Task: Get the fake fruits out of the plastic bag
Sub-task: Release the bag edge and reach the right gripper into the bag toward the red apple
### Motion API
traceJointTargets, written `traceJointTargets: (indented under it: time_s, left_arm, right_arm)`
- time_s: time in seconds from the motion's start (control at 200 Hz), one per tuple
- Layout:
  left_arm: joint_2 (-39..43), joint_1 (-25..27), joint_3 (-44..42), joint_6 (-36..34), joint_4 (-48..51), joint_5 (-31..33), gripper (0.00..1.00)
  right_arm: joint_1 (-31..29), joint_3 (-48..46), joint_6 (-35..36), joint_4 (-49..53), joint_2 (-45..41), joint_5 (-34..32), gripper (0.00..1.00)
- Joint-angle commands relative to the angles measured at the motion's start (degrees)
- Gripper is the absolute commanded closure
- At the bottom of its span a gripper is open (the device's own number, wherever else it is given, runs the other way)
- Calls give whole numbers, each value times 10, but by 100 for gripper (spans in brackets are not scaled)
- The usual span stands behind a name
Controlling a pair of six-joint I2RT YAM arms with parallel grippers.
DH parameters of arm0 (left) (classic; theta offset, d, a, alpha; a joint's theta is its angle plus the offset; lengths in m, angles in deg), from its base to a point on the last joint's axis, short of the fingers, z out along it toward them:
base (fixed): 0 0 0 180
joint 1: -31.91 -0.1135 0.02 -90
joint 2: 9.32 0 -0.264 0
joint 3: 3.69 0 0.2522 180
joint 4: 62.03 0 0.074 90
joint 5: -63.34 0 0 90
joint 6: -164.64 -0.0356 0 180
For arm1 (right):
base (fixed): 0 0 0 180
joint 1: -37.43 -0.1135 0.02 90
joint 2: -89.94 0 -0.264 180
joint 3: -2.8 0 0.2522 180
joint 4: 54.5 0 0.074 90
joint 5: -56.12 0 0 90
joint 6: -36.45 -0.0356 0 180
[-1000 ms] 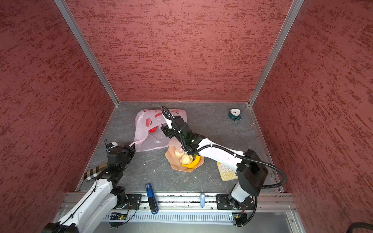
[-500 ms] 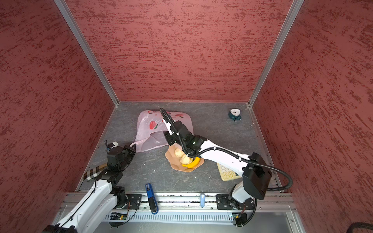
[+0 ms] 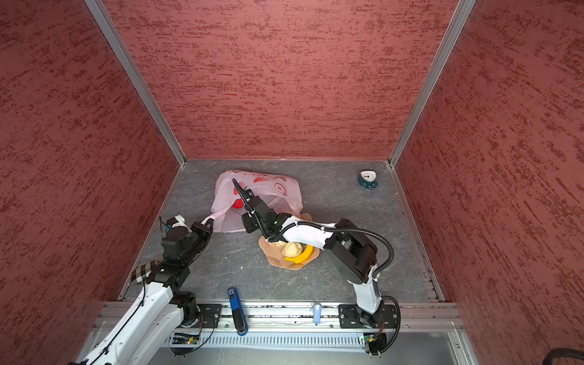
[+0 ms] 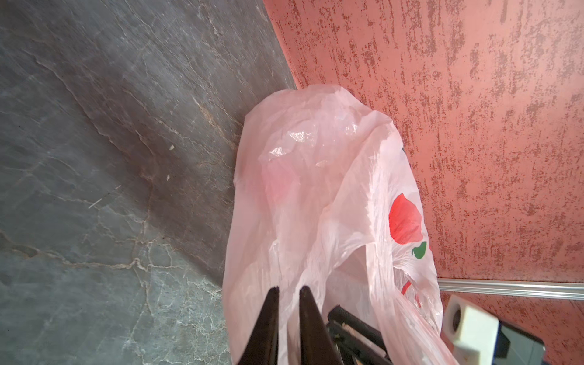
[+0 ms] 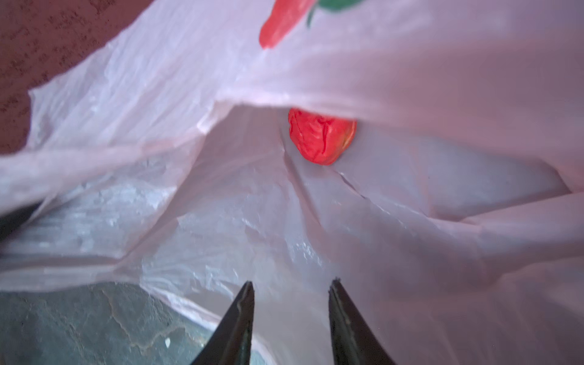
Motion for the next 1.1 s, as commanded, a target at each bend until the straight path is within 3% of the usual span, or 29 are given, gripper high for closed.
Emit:
traceJointTargets:
  time_s: [0.0,0.165,0.366,0.636,0.987,1.092]
  left_arm:
    - [7,4,0,4,11,-7,85]
    - [-1,7,-1,7,-2,-14,84]
    - [-36,7,20,-1,-22,-22,85]
    - [-38,13,36,3,-30,-20,85]
    - [15,22,31,0,8,-19,84]
    - [15,22,23,-2,11,-31,84]
  right_arm:
    - [-1,38,-35,-52,37,-24,60]
    - [-1,50,-34,-73,72,-20,62]
    - [-3,-24,1,-118,36,-11,69]
    - [-5,-75,32,-100,15,7,72]
    - [-4,18,33,-67,82,0,72]
    - [-2,54,31,-59,100,-1,65]
